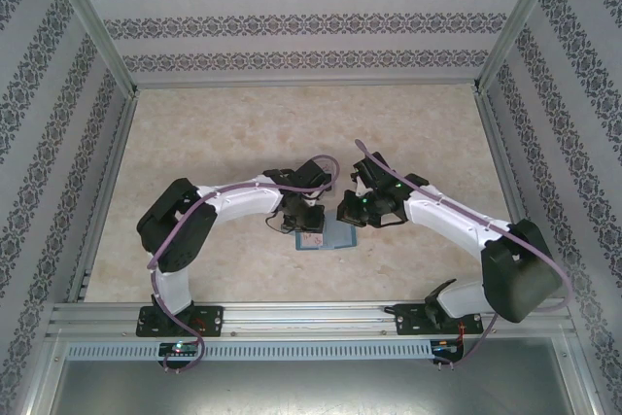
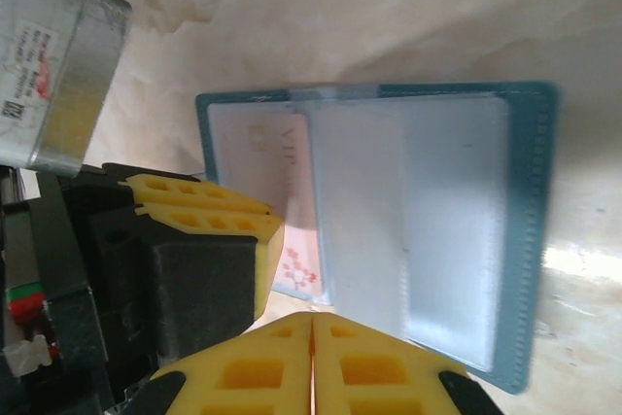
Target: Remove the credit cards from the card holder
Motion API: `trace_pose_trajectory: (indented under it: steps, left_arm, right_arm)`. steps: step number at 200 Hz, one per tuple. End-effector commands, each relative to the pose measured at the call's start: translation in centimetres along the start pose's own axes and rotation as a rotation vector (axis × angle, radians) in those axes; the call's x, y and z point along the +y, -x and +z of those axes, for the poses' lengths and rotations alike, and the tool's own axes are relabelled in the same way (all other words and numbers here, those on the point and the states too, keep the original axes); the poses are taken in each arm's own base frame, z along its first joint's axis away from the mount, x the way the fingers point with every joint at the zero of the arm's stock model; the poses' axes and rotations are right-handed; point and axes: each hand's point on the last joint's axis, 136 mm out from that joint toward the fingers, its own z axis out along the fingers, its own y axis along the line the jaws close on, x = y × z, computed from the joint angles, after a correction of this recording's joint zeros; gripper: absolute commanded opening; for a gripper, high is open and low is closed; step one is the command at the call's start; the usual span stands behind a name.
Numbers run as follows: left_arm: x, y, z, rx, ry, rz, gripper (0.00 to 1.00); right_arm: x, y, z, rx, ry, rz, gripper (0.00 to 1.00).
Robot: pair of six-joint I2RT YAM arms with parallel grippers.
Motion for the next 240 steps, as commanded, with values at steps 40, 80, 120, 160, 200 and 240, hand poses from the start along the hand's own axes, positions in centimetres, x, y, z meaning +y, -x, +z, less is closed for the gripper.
trace_pose_trajectory:
  steps: [40,80,120,160,200,240]
  left_arm:
    - [2.0,0.6,-2.3,-0.059,-0.045,-0.052,0.15]
    - [2.8,0.2,-2.3,-0.06,-0.05,-0.073,0.15]
    - [2.9,0.1,-2.4,-0.065,-0.055,-0.089,0.15]
    - [2.5,0.4,-2.7,-0.074,-0.074,-0.095,0.15]
    - [1.8,0.8,-2.9,-0.083,-0.097,-0.1,0.16]
    - [2.2,0.8,-2.1,-0.069,-0.076,-0.103,0.16]
  right_arm:
    - [3.7,-0.1,3.0,0.062,0.063,-0.016,0.1]
    - [3.3,0.1,5.5,0.09,0.036,-0.015,0.1]
    - [0.5,0.1,6.1,0.079,-0.037,-0.003,0.1]
    - [-2.0,-0.1,6.3,0.08,-0.087,0.013,0.11]
    - [-3.0,-0.1,6.5,0.083,-0.101,0.011,0.12]
    - [-2.6,0.0,6.7,0.084,-0.074,0.008,0.13]
